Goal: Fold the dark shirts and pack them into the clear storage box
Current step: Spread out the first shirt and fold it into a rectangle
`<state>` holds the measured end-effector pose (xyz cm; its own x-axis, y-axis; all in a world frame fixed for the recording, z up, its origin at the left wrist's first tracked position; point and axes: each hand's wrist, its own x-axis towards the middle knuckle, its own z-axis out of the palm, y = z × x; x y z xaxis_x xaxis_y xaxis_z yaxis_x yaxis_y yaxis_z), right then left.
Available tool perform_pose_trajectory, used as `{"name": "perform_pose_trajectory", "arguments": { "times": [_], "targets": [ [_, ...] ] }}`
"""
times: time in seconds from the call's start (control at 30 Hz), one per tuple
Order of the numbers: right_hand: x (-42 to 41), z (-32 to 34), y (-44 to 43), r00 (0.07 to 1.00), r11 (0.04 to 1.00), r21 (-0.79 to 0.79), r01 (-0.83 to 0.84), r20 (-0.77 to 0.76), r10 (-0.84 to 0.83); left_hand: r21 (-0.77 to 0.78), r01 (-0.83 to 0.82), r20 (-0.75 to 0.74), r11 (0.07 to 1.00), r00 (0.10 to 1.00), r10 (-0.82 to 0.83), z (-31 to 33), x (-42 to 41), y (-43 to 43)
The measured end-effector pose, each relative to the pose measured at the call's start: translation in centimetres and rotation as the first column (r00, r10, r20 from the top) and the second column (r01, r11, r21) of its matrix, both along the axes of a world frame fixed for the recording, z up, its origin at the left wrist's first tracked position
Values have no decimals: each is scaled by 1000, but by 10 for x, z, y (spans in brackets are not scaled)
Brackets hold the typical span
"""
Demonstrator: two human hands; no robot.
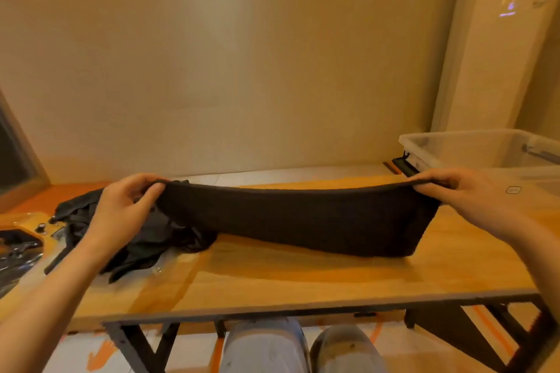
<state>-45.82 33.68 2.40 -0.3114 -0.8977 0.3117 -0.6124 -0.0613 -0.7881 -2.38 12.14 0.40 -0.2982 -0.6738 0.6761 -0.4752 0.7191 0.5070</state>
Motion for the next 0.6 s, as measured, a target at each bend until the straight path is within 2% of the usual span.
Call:
{"name": "perform_pose_trajectory", "arguments": {
  "times": [0.1, 0.2, 0.3, 0.37, 0.43, 0.5, 0.57, 0.6],
  "targets": [
    [-15, 28, -5, 986, 990, -33, -136, 91, 138, 13, -18, -86, 1000, 996, 19, 50, -5, -22],
    [-22, 50, -14, 976, 978, -125, -165, 124, 180, 15, 5, -187, 1000, 982, -2, 95, -25, -45],
    [-30, 63, -28, 967, 975, -193, -115, 202, 154, 3, 50, -239, 999, 970, -48, 122, -59, -72],
    [-40, 57, -40, 958, 988, -150, -43, 273, 83, 8, 52, -218, 999, 975, -49, 123, -89, -96],
    [-52, 35, -50, 938, 997, -63, 36, 345, -12, 34, 17, -121, 999, 993, -13, 111, -124, -126],
    [-62, 4, -59, 917, 995, 49, 83, 387, -95, 76, -30, 74, 997, 997, 24, 85, -159, -157],
    [-69, -34, -67, 916, 973, 163, 163, 341, -210, 144, -120, 297, 982, 952, 73, 45, -188, -174],
    [-73, -54, -71, 928, 949, 217, 229, 246, -280, 175, -185, 390, 967, 915, 105, 23, -201, -176]
  ]
}}
